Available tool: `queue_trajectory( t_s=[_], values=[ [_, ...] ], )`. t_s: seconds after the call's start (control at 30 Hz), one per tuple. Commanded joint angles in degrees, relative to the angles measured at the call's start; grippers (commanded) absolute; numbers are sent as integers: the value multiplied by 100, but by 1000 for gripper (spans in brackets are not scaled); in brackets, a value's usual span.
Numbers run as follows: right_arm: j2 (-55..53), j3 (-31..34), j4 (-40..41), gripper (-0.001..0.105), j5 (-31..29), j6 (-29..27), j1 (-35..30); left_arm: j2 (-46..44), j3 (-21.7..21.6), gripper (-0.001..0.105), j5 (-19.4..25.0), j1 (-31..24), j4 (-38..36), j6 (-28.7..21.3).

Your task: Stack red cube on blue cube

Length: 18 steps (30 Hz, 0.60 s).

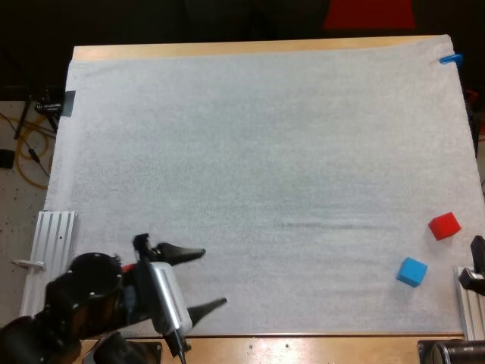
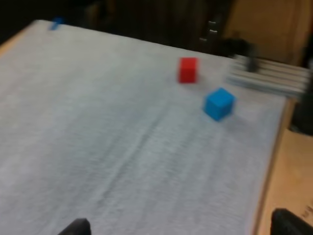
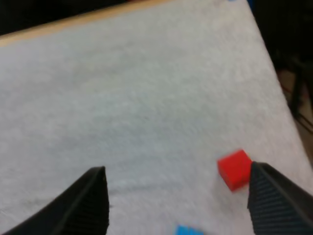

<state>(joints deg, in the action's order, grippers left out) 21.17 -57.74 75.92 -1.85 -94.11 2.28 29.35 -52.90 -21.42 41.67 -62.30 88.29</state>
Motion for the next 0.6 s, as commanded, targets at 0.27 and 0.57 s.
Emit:
queue_trajectory(
  t_s=[0.27,0.57],
  values=[
    [1894,-31,37,59,-227,-455,3,263,-38,69,-66,596,105,-31],
    [3653,-31,-532,72,-227,-975,-11,264,-38,69,-66,595,92,-31]
  ],
)
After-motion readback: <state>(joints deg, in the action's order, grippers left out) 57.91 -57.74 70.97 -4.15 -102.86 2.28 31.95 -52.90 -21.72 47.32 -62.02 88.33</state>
